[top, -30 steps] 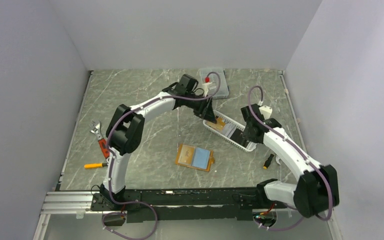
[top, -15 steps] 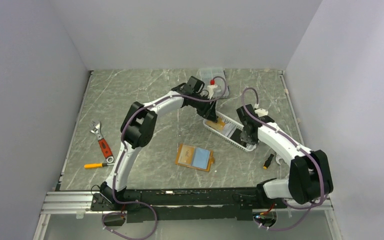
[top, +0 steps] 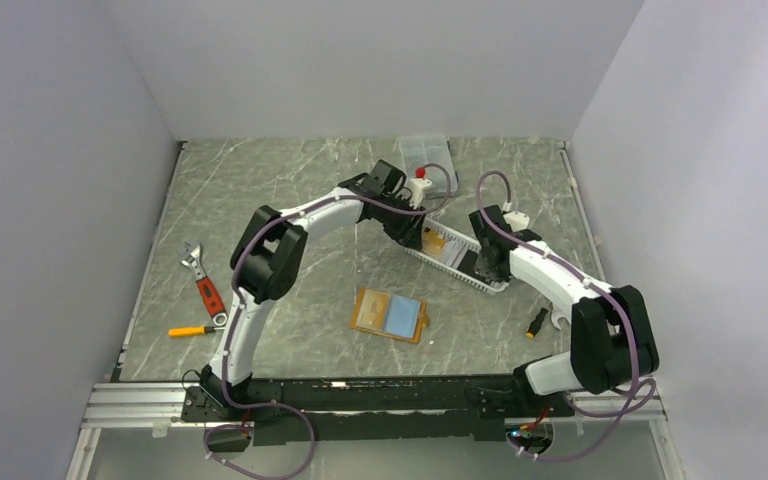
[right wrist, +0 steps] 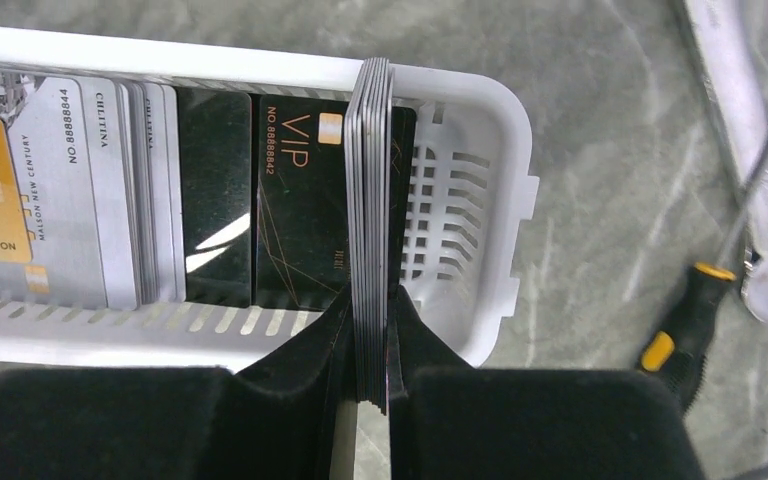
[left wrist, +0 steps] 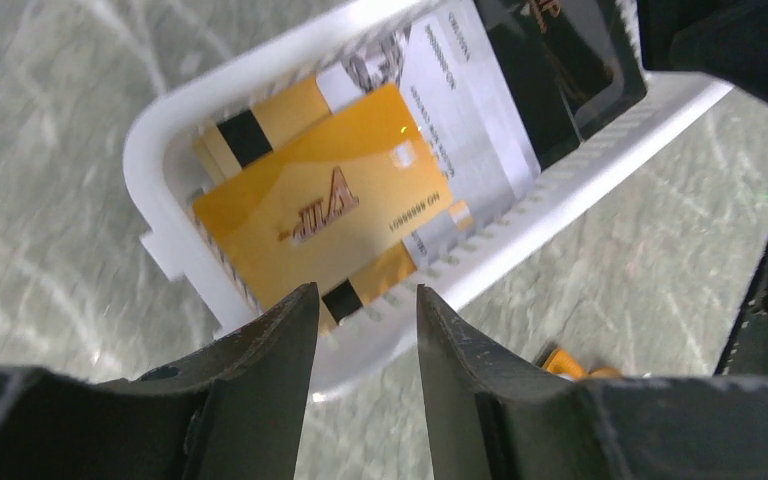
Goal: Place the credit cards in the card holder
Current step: Pick up the credit card from the storage box.
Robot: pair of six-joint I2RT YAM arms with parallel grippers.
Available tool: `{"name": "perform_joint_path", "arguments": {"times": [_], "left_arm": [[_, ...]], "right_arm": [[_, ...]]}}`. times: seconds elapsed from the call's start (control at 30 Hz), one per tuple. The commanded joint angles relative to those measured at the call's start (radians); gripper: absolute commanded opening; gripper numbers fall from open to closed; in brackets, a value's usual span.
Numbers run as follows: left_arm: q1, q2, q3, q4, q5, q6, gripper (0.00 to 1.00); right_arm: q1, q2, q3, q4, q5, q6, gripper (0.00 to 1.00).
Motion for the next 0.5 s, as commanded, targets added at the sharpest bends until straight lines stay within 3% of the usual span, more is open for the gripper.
{"name": "perform_joint_path", "arguments": {"times": [0.0, 0.27, 0.47], "left_arm": [[0.047, -0.114, -0.126, -0.017, -0.193, 0.077, 0.47], [0.17, -0.284, -0.327, -0.059, -0.216, 0.125, 0.47], [0.2, -0.416, -0.349, -0.134, -0.15, 0.142, 0.51]], "right_arm": [[-0.003, 0.046, -0.014, 0.128, -0.104, -0.042, 0.0], [0.03, 0.166, 0.056, 0.331, -0.334, -0.099, 0.0], [0.079, 0.167, 0.145, 0.344, -0.387, -0.154, 0.0]]}}
